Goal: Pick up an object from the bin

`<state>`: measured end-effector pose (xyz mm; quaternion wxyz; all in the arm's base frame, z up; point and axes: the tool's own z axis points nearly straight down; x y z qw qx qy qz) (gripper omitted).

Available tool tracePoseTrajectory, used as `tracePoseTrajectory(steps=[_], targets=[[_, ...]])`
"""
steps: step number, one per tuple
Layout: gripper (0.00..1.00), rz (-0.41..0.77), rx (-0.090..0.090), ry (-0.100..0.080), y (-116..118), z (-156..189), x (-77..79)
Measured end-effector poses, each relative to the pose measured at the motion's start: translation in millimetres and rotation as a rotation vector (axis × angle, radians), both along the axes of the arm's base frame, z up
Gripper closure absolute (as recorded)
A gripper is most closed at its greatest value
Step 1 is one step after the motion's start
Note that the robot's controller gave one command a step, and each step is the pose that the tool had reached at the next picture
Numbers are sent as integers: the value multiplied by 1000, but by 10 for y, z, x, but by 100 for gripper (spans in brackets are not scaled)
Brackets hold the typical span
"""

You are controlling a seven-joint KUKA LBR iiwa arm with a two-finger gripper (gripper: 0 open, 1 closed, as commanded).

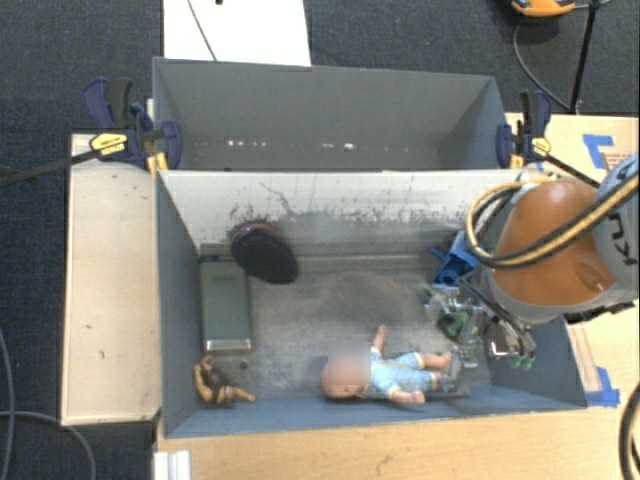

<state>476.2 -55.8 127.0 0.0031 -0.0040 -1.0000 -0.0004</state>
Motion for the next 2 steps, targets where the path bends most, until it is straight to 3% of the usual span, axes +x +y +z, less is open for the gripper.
tracePoseTrajectory(steps=[1, 2], targets=[[0, 3, -1, -8, 0, 41, 19], [0, 130, -3, -12, 302, -407, 24]])
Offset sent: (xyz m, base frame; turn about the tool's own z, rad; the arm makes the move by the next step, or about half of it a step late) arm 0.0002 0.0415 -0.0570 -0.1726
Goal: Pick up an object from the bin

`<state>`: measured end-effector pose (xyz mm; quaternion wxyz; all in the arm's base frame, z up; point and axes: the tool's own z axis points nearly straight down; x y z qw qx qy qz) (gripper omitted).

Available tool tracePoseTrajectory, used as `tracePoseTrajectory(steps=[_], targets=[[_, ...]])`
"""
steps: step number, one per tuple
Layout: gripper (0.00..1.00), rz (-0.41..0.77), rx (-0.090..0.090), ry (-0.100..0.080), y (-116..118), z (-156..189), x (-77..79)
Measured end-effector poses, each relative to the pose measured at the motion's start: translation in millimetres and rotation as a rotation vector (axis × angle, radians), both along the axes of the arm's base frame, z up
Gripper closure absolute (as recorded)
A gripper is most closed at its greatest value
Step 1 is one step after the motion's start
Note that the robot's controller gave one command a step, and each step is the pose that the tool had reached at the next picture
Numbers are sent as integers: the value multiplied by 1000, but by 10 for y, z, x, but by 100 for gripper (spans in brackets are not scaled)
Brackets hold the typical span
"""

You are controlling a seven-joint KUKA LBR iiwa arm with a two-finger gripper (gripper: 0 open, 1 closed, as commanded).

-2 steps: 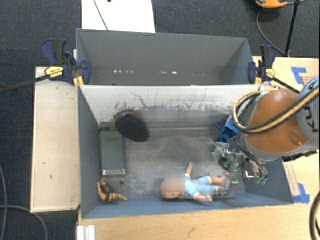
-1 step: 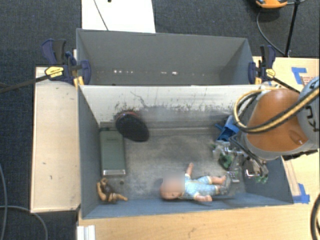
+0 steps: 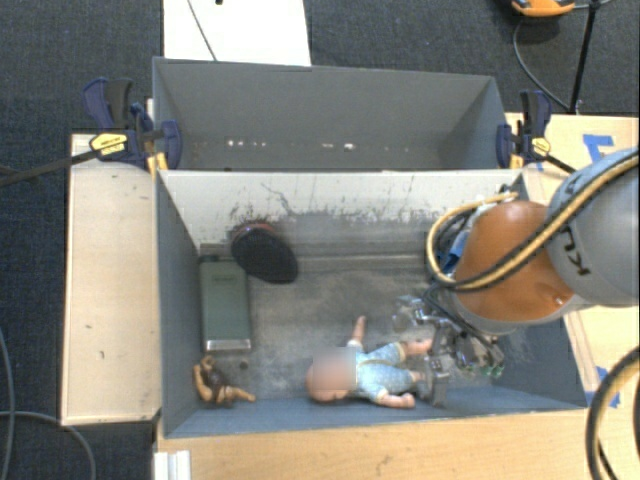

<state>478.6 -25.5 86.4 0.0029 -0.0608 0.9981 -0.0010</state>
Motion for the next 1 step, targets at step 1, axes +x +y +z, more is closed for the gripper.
tracePoseTrajectory(steps=[1], targets=[[0, 51, 2, 7, 176, 446, -8]])
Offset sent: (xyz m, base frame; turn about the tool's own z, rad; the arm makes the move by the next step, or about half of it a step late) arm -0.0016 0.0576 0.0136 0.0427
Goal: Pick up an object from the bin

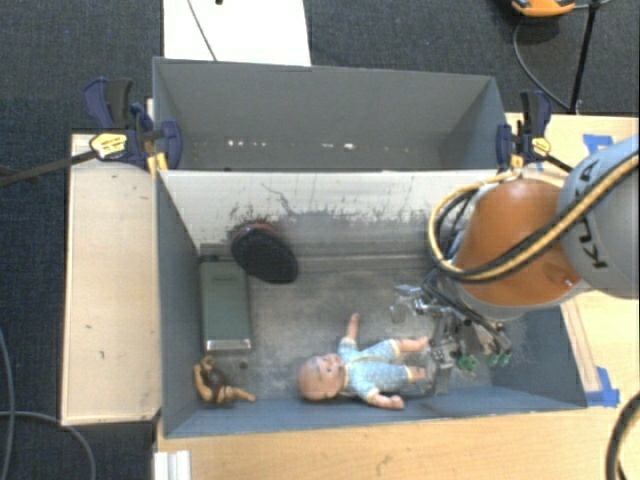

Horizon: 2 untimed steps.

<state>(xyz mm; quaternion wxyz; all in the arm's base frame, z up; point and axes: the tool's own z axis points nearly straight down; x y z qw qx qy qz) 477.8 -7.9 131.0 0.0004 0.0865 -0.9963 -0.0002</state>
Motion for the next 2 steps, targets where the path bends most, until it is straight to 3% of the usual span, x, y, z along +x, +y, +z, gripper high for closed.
tracePoseTrajectory(steps=[1, 2], targets=[[0, -71, 1, -5, 294, -144, 9], [0, -73, 1, -10, 211, -608, 95]])
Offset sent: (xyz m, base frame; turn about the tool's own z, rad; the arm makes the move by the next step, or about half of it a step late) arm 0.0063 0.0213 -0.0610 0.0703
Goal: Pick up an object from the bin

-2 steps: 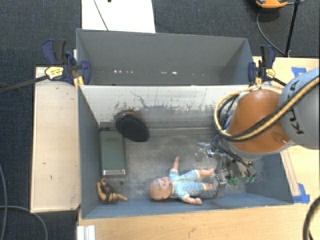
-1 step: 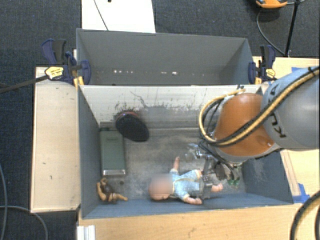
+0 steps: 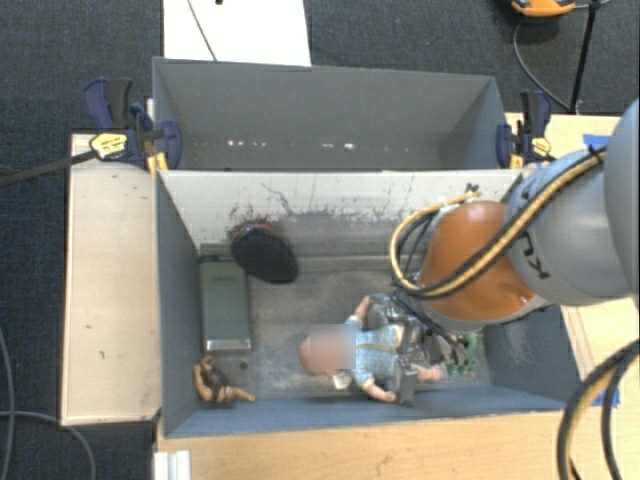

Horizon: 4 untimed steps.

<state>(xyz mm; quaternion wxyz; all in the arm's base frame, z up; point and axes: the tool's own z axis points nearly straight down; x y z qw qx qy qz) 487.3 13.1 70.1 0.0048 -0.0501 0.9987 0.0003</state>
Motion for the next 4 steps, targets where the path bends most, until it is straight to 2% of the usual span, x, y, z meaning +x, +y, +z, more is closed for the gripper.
tracePoseTrajectory(steps=[1, 4], targets=[[100, -85, -1, 12, -587, -1, -97], [100, -83, 0, 10, -583, 112, -102]])
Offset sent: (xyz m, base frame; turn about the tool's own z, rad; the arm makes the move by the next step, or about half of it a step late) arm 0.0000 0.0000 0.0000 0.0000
